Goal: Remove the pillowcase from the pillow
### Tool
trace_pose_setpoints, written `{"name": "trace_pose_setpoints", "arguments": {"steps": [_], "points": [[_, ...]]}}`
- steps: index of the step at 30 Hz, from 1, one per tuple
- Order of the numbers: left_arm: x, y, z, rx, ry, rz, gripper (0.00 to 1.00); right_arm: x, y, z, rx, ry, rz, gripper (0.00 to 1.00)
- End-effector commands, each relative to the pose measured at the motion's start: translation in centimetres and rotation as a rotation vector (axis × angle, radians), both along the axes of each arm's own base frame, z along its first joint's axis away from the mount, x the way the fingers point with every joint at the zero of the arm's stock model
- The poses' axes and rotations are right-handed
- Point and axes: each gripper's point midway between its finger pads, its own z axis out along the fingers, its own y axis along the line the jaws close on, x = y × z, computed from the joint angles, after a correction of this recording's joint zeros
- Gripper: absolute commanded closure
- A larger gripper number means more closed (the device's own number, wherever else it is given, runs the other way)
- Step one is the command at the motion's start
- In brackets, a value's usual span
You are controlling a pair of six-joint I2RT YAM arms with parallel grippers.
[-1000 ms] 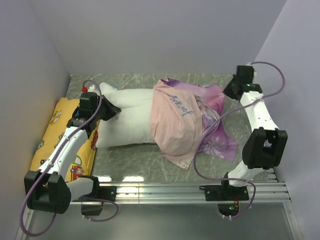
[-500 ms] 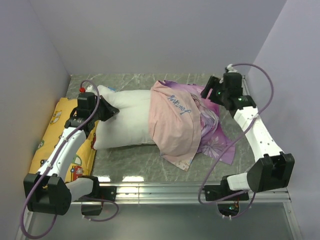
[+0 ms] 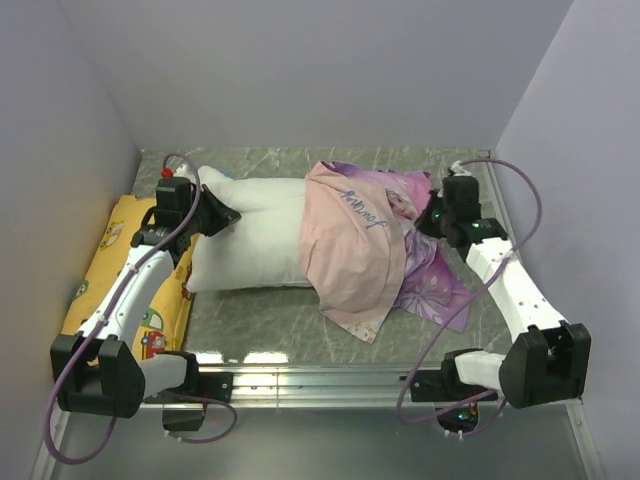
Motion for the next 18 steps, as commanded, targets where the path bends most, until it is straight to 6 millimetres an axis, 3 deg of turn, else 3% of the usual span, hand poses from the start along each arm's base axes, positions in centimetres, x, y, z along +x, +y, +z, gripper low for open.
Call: {"name": "trace_pose_setpoints", "arguments": {"steps": [1, 3, 4, 5, 7, 9, 11, 13, 14, 15, 18], "points": [[2.7, 2.2, 5.2, -0.01, -0.136, 0.077, 1.0, 0.1, -8.6, 0.2, -0.082, -0.006, -0.284, 1.0], [3.1, 3.7, 5.9, -0.01, -0.146, 0.114, 1.0, -0.4, -12.7, 1.2, -0.063, -0.042, -0.44, 1.0], [3.3, 3.8, 6.5, -0.013, -0.154, 0.108, 1.0, -0.4, -13.3, 1.7, -0.052, -0.064, -0.467, 1.0], [3.6, 5.5, 6.8, -0.014, -0.159, 0.146, 1.0, -0.5, -13.9, 2.2, -0.058, -0.084, -0.495, 1.0], [3.8, 6.0, 7.2, -0.02, -0.165, 0.151, 1.0, -0.2, -13.7, 3.4, -0.05, -0.109, -0.484, 1.0], [4.0, 5.9, 7.1, -0.023, -0.164, 0.141, 1.0, 0.3, -12.7, 3.3, -0.024, -0.091, -0.436, 1.0], [4.2, 5.0, 6.7, -0.05, -0.165, 0.098, 0.99, 0.8, -10.5, 3.5, -0.007, -0.077, -0.337, 1.0], [4.1, 4.5, 5.7, -0.06, -0.147, 0.087, 0.99, 0.7, -9.0, 3.8, -0.025, -0.075, -0.295, 0.76], [4.1, 4.0, 5.4, -0.059, -0.141, 0.074, 1.0, 0.4, -6.3, 4.3, -0.032, -0.09, -0.22, 0.64], [4.2, 3.9, 4.8, -0.054, -0.127, 0.079, 0.99, -0.3, -5.9, 5.5, -0.059, -0.127, -0.222, 0.43], [4.2, 3.5, 4.5, -0.048, -0.128, 0.078, 1.0, -2.6, -0.6, 7.8, -0.031, -0.201, -0.082, 0.3]]}}
